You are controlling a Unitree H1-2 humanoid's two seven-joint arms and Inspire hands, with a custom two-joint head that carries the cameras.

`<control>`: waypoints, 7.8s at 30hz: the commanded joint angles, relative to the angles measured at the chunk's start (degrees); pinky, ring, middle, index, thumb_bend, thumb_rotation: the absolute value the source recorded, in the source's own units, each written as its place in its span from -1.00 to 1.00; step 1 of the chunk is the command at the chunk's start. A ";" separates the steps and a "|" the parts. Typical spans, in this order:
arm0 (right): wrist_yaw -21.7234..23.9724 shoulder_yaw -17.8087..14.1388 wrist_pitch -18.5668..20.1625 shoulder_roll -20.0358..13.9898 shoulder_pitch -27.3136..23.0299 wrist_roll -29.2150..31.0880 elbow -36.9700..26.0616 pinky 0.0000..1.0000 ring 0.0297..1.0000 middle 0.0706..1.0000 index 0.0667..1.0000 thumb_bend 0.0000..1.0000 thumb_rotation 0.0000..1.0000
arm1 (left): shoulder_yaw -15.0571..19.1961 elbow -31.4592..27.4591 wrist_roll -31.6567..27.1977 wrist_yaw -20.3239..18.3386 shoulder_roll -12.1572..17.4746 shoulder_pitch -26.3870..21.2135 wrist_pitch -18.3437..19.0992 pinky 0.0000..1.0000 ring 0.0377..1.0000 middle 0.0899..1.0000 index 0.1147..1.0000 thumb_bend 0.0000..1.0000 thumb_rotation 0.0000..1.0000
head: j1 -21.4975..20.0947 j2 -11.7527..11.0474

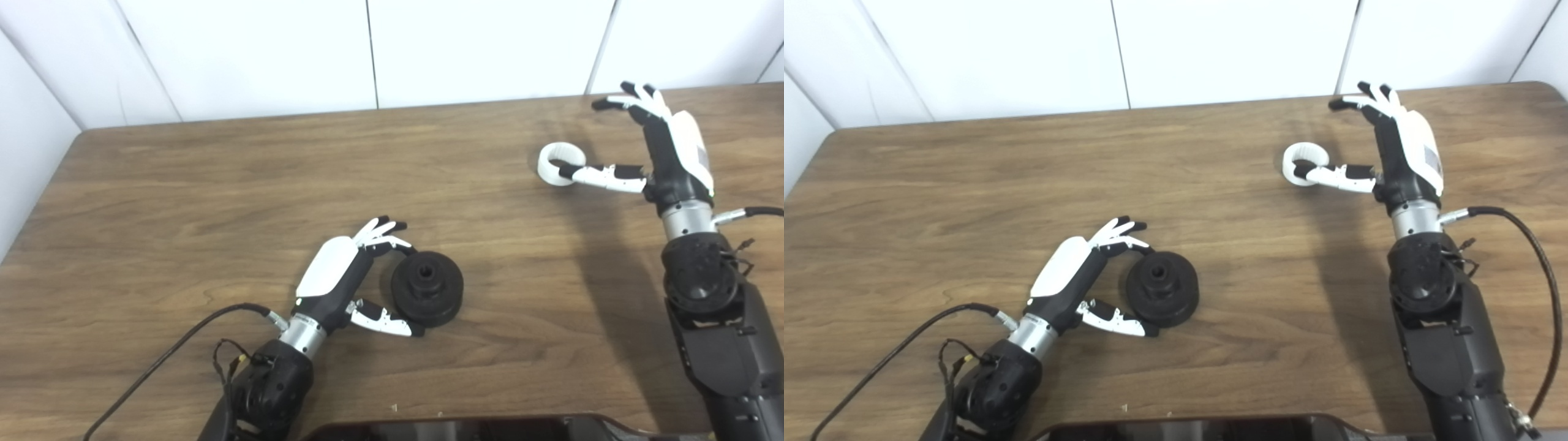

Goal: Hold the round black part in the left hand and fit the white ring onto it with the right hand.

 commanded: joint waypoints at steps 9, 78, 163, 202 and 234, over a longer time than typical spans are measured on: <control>-1.30 1.80 -0.82 -1.30 -4.34 -1.46 5.84 1.00 1.00 0.97 0.35 1.00 -0.34 | 0.20 0.84 0.87 -0.50 0.87 0.49 0.50 0.71 0.95 0.82 0.11 0.68 -0.57 | -0.67 -0.97; -0.61 8.85 -5.62 -3.77 -16.98 2.78 30.75 1.00 1.00 0.90 0.41 0.93 -0.37 | 0.48 2.08 2.00 0.92 0.51 0.20 0.45 0.67 0.94 0.81 0.10 0.71 -0.53 | 0.61 -1.52; 22.45 14.73 8.98 1.02 0.97 4.33 -25.97 0.80 0.96 0.78 -0.09 0.04 -0.70 | 0.55 2.51 4.09 2.34 -1.76 0.60 2.52 0.66 0.92 0.78 0.09 0.73 -0.58 | 2.81 0.01; 26.14 20.42 7.60 4.09 1.98 3.71 -21.84 0.91 0.99 0.77 -0.09 0.04 -0.70 | 0.60 0.89 3.03 1.67 -2.17 0.37 3.52 0.69 0.92 0.79 0.09 0.72 -0.60 | 3.67 1.17; 25.38 20.31 5.12 3.90 2.84 3.10 -19.37 0.95 1.00 0.78 -0.09 0.04 -0.70 | 0.78 1.12 2.61 2.15 -2.81 0.24 2.87 0.69 0.92 0.79 0.07 0.71 -0.58 | 4.17 1.56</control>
